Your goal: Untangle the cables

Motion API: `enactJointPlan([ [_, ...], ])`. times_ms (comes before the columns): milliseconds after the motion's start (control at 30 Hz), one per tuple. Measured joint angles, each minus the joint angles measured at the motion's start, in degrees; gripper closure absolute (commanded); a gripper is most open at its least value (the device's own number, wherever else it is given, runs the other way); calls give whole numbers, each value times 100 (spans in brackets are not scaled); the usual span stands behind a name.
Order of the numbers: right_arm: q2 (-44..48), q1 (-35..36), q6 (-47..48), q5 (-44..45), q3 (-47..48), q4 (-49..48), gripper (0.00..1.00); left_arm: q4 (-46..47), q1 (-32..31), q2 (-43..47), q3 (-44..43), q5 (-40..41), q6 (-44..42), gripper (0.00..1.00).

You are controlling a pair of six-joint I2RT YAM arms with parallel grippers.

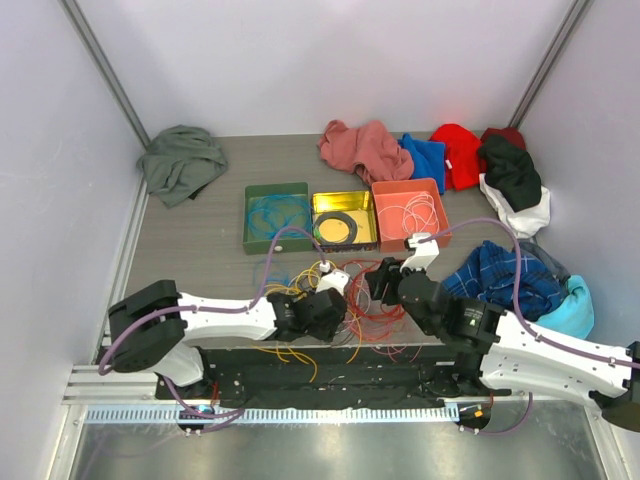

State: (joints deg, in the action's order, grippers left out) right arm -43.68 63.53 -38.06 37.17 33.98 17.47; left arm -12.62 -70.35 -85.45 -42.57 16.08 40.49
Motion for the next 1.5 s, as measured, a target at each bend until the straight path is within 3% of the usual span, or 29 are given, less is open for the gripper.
enactJointPlan([
  [133, 129, 0, -31, 31, 0, 85, 47, 24, 55, -120, -94, 251, 7, 48],
  [167, 166, 0, -46, 39, 0, 107, 46, 42, 76, -120, -105, 315, 17, 40],
  [200, 205, 0, -61, 46, -2, 127, 47, 74, 105, -120, -111, 372, 24, 38],
  [533, 267, 0, -116, 114, -2, 170, 46, 350, 490, -387, -114, 457, 146, 44],
  [833, 122, 0, -114, 131, -2, 188, 46, 490, 501, -459, -114, 435, 258, 77],
  [933, 66, 0, -114, 131, -2, 188, 47, 382, 503, -411, -92, 472, 291, 81],
  [1000, 59, 0, -114, 131, -2, 188, 46, 175, 501, -216, -7, 562, 302, 83],
  [1067, 55, 0, -111, 131, -2, 186, 47, -129, 501, 140, 94, 678, 310, 95],
  [1133, 50, 0, -111, 129, -2, 179, 47, -549, 501, 719, 149, 846, 317, 100],
  [1333, -131, 0, -96, 74, -2, -17, 47, -1604, 501, 2684, -105, 1565, 190, 100],
  [1500, -321, 0, -17, -155, -2, -269, 47, -2122, 503, 3397, -697, 2114, -79, 100],
])
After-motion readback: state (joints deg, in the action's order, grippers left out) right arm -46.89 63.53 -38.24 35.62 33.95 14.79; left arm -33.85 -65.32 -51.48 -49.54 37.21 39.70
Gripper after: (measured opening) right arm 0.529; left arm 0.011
